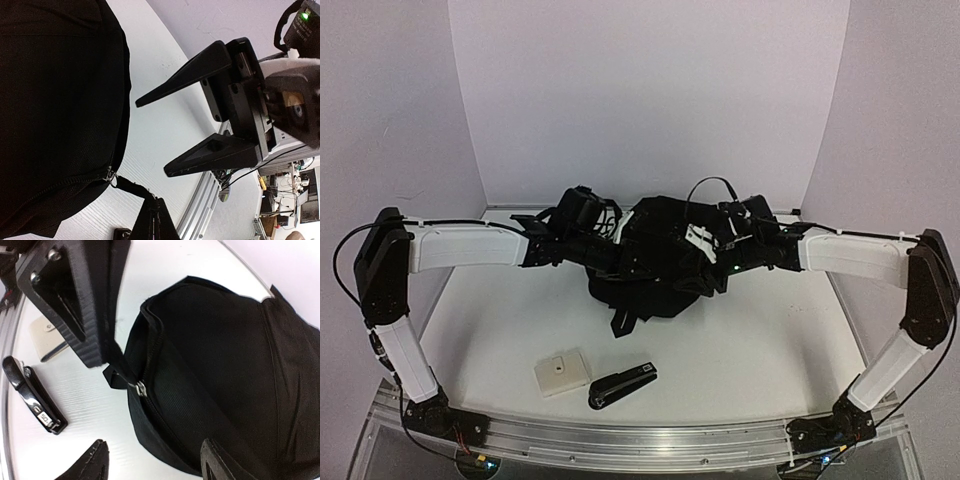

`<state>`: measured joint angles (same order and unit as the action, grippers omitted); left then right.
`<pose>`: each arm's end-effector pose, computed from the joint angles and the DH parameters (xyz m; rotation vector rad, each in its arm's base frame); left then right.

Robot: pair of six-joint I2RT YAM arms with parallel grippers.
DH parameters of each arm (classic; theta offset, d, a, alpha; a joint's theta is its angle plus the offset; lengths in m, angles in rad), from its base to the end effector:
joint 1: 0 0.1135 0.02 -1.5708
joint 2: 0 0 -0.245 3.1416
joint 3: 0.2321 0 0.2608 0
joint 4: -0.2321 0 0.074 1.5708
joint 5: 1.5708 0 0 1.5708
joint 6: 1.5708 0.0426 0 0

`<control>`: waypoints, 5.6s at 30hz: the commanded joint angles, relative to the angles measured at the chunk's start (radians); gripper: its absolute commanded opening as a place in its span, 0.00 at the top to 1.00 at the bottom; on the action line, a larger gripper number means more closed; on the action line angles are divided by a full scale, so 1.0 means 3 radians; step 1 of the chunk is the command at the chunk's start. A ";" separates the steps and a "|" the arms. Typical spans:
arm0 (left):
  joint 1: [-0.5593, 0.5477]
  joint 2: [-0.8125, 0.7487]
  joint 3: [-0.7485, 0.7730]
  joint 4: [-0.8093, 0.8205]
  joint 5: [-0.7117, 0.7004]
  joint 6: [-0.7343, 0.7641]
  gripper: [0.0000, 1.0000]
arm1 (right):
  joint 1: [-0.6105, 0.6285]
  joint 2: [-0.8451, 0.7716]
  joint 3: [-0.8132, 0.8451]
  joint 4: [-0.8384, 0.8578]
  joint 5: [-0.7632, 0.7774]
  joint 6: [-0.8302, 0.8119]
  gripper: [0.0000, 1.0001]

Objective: Pack the student bag
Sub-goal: Zip the student bag at the center of the board.

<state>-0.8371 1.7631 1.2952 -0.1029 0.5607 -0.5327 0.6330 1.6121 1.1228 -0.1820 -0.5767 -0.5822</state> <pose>0.2597 -0.3219 0.2336 0.7227 2.2700 -1.3381 0.2832 0.2366 0.2237 -1.4966 1.6071 0.6712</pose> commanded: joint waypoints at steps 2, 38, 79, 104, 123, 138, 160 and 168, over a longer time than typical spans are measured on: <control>-0.0016 -0.0045 -0.0130 0.0546 0.0326 -0.0144 1.00 | 0.0151 0.0163 -0.0113 0.0370 0.0317 -0.0228 0.47; 0.0278 -0.0322 -0.0672 0.0074 -0.0465 -0.0081 1.00 | -0.0124 -0.0367 -0.0723 0.0175 0.1049 -0.0585 1.00; 0.0016 -0.0148 -0.0520 0.0331 -0.0263 -0.0146 1.00 | 0.0365 -0.0341 -0.0839 0.0540 0.1004 -0.0724 0.92; 0.0716 -0.0782 -0.1191 -0.0053 -0.0689 -0.0097 1.00 | -0.0008 -0.0696 -0.1250 0.0326 0.1253 -0.0914 1.00; 0.0000 0.0142 -0.0030 0.0417 0.0470 0.0070 1.00 | -0.0302 -0.0670 -0.0428 -0.0723 0.0501 -0.0543 0.36; -0.0211 0.0085 0.0174 0.0118 0.0539 0.0344 1.00 | 0.0191 -0.0146 -0.0286 -0.0331 0.0422 -0.0248 0.63; 0.0525 -0.0857 -0.1006 -0.0063 -0.0946 0.0041 1.00 | -0.0328 -0.0633 -0.1001 -0.0201 0.0884 -0.0621 1.00; 0.0574 -0.0598 -0.0818 -0.0055 -0.0969 0.0076 1.00 | -0.0603 -0.0776 -0.1175 -0.0215 0.0945 -0.0840 1.00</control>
<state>-0.7296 1.5801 1.0133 -0.0674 0.4214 -0.4984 0.5346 1.4085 0.8180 -0.1226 -0.4472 -0.7780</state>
